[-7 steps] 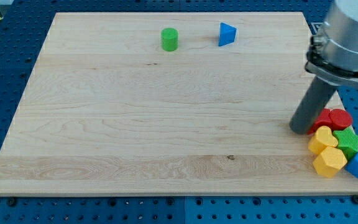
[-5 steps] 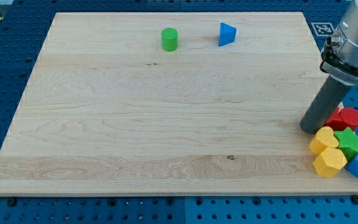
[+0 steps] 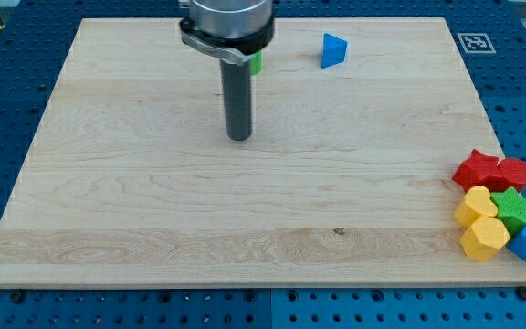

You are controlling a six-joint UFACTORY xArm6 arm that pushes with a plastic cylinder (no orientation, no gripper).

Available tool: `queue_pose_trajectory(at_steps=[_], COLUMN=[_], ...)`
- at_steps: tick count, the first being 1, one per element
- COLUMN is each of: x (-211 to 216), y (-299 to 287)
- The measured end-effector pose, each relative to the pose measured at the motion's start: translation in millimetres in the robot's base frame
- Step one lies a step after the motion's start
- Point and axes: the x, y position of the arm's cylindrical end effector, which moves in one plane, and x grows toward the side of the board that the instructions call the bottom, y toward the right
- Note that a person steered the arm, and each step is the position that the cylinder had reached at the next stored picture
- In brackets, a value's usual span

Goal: Push the green circle towards the red star

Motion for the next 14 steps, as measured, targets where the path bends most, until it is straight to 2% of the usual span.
queue_pose_trajectory(at_steps=[1,2,3,4,5,6,7,10,12,14], x=[-36,-96,-169,-196,-184,-139,-115,-140,-87,-79], y=[-54,-105,-124,-93,-39,-4,39,80,157,184])
